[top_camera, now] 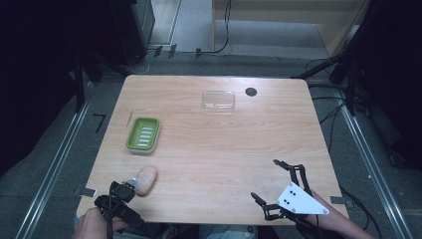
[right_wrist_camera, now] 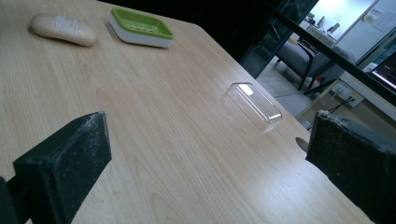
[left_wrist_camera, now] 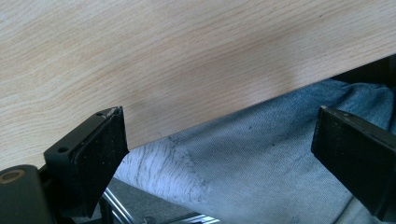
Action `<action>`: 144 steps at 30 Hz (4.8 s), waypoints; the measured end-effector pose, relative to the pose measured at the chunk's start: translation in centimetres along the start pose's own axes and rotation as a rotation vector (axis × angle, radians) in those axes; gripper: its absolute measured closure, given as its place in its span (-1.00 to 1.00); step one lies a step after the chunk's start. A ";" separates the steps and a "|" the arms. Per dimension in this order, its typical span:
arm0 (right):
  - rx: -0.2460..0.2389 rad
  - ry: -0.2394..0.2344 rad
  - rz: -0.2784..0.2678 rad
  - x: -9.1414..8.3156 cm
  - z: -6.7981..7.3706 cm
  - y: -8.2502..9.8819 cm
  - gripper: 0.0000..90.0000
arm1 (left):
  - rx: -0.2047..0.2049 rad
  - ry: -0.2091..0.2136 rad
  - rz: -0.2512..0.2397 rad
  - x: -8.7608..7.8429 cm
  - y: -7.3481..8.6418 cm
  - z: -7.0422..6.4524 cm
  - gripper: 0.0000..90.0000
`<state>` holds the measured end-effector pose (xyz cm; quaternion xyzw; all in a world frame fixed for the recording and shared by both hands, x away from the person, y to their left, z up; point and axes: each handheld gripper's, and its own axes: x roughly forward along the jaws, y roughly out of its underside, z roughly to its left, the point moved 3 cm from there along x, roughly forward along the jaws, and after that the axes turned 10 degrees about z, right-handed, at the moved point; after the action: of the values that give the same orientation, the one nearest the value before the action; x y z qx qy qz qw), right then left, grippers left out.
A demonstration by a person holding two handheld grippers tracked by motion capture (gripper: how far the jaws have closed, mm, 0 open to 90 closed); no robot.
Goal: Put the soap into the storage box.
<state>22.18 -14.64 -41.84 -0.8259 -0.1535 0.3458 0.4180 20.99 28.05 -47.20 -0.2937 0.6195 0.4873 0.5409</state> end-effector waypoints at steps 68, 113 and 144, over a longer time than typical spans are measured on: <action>-0.007 -0.013 0.002 0.4 0.1 -0.2 -1.00 | 0.027 0.062 -0.092 -3.7 -6.1 1.7 -0.93; -0.006 -0.003 0.007 0.3 0.0 -0.1 -1.00 | -0.021 0.086 -0.087 -1.9 -10.5 2.8 -0.55; -0.006 -0.003 0.009 0.3 0.1 -0.1 -1.00 | 0.009 0.073 -0.105 -2.6 -10.2 2.3 -0.26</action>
<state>22.39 -14.35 -41.93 -0.8274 -0.1516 0.3484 0.4136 31.62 26.18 -47.50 -0.3409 0.6249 0.4442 0.5441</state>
